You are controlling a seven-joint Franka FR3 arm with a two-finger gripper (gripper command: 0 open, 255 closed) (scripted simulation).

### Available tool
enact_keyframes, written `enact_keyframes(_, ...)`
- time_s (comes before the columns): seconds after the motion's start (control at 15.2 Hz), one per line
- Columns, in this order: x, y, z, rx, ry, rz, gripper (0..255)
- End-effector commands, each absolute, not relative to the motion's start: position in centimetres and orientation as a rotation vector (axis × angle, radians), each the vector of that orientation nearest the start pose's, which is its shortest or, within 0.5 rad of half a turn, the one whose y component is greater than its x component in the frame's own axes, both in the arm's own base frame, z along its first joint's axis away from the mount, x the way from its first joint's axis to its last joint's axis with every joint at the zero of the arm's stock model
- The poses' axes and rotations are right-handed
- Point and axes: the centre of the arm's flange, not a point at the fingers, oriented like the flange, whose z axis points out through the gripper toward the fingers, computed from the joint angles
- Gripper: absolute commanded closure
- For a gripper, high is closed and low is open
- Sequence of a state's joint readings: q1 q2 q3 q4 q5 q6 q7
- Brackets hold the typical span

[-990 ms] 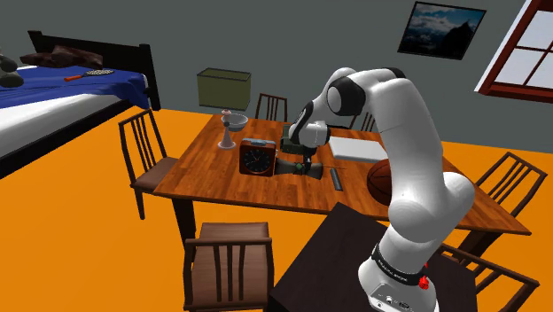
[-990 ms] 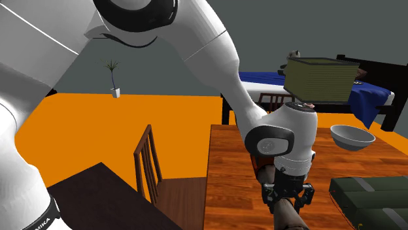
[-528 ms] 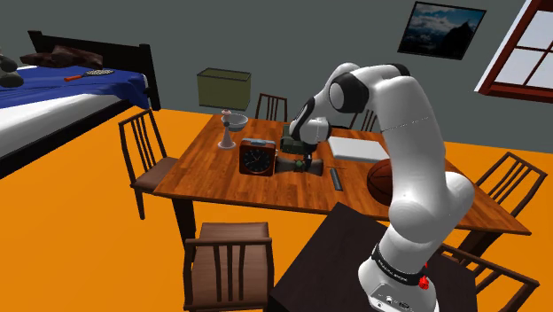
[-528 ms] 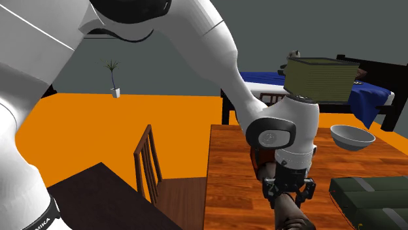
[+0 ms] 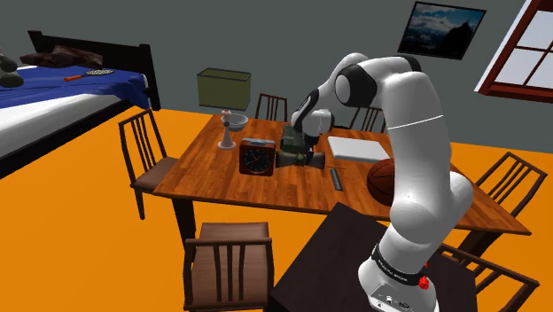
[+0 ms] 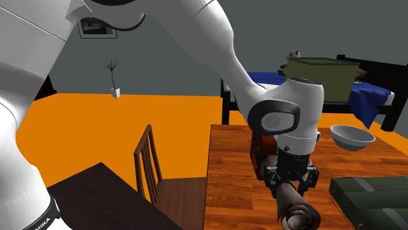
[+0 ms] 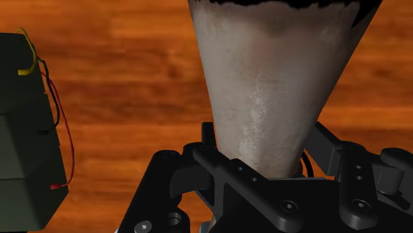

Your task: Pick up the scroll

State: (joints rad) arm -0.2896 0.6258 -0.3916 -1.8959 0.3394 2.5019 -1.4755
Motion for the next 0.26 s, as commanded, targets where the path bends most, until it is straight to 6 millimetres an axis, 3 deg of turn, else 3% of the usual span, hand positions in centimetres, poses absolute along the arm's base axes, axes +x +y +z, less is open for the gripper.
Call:
enact_keyframes(0.0, 49.84, -39.26, 20.50, -3.052, -0.938, -0.013, 255)
enact_keyframes(0.2, 49.84, -39.26, 21.11, -3.052, -0.938, -0.013, 255)
